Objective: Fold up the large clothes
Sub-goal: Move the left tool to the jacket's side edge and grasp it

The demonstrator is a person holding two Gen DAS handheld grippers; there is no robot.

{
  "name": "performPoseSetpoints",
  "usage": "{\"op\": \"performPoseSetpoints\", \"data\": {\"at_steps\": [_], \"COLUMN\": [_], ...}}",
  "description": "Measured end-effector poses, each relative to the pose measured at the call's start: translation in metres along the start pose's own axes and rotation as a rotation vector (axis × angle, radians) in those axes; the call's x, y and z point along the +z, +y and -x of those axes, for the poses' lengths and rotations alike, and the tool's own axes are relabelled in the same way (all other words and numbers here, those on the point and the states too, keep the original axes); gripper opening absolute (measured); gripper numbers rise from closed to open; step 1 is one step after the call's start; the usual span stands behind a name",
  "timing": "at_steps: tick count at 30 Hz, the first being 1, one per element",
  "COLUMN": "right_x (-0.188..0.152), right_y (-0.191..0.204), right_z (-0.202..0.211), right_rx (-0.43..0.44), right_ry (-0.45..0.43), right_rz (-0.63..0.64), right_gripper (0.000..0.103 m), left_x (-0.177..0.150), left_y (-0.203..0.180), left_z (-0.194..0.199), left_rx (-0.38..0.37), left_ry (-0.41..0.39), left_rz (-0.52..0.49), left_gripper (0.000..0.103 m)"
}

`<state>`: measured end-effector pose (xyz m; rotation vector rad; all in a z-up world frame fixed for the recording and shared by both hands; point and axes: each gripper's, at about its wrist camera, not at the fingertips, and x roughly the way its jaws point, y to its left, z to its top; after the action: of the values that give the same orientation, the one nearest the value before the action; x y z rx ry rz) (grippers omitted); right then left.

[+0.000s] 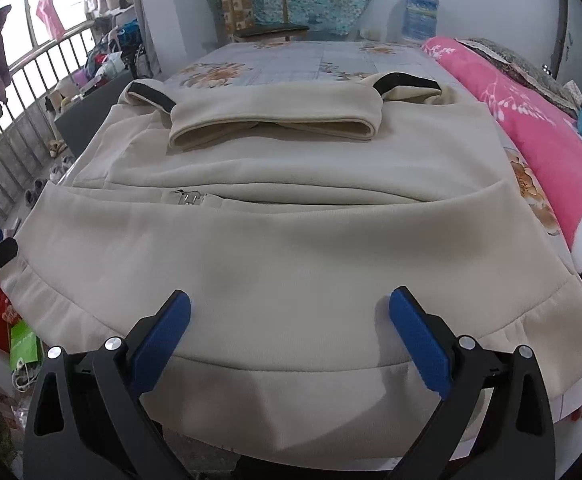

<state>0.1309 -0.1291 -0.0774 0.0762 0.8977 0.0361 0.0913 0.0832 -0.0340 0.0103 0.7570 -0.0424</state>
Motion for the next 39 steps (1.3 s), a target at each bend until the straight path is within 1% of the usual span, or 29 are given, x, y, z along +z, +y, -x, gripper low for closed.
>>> {"op": "performPoseSetpoints", "data": {"at_steps": [2,5,7,10,12,13,15,16,17,21,24,26,29,31,34,35,37,39], "right_x": [0.0,-0.001,-0.001,-0.001,0.0,0.0,0.0,0.0,0.0,0.0,0.0,0.0,0.0,0.0,-0.001,0.0,-0.001,-0.001], "right_y": [0.0,0.001,0.001,0.0,0.0,0.0,0.0,0.0,0.0,0.001,0.001,0.001,0.001,0.001,0.0,0.0,0.0,0.001], "right_z": [0.0,0.0,0.0,0.0,0.0,-0.001,-0.001,0.0,-0.001,-0.001,-0.001,-0.001,-0.001,-0.001,-0.001,-0.001,-0.001,-0.001], "right_rx": [-0.001,-0.003,-0.003,-0.001,0.0,0.0,0.0,0.0,-0.001,-0.003,-0.005,-0.004,-0.004,-0.005,-0.005,-0.004,-0.004,-0.005], "right_ry": [-0.001,-0.005,-0.006,-0.002,0.0,0.0,0.0,0.0,-0.001,-0.004,-0.009,-0.009,-0.009,-0.01,-0.012,-0.011,-0.011,-0.012], "right_rz": [0.0,0.002,0.005,0.009,0.01,0.01,0.01,0.01,0.01,0.009,0.009,0.01,0.009,0.009,0.01,0.01,0.009,0.01], "right_gripper": [0.097,0.097,0.097,0.097,0.097,0.097,0.097,0.097,0.097,0.097,0.097,0.097,0.097,0.097,0.097,0.097,0.097,0.097], "left_x": [0.0,0.002,0.004,0.007,0.009,0.01,0.011,0.01,0.009,0.007,0.008,0.009,0.011,0.012,0.011,0.012,0.016,0.019], "left_y": [0.002,0.004,0.003,0.006,0.011,0.014,0.021,0.024,0.029,0.036,0.041,0.042,0.043,0.042,0.05,0.052,0.051,0.048], "left_z": [-0.002,-0.007,-0.01,-0.016,-0.019,-0.023,-0.034,-0.036,-0.04,-0.042,-0.044,-0.041,-0.033,-0.034,-0.053,-0.056,-0.057,-0.054], "left_rx": [-0.015,-0.03,-0.035,-0.017,-0.021,-0.02,0.004,0.001,-0.015,-0.054,-0.097,-0.151,-0.245,-0.251,-0.241,-0.249,-0.25,-0.285], "left_ry": [0.002,0.02,0.026,0.029,0.034,0.044,0.091,0.105,0.121,0.136,0.14,0.127,0.078,0.072,0.122,0.121,0.107,0.083], "left_rz": [0.011,0.026,0.026,0.026,0.043,0.053,0.085,0.095,0.12,0.161,0.2,0.219,0.229,0.222,0.275,0.292,0.29,0.288], "left_gripper": [0.055,0.048,0.046,0.045,0.045,0.045,0.043,0.041,0.041,0.041,0.04,0.039,0.038,0.038,0.038,0.037,0.037,0.037]}}
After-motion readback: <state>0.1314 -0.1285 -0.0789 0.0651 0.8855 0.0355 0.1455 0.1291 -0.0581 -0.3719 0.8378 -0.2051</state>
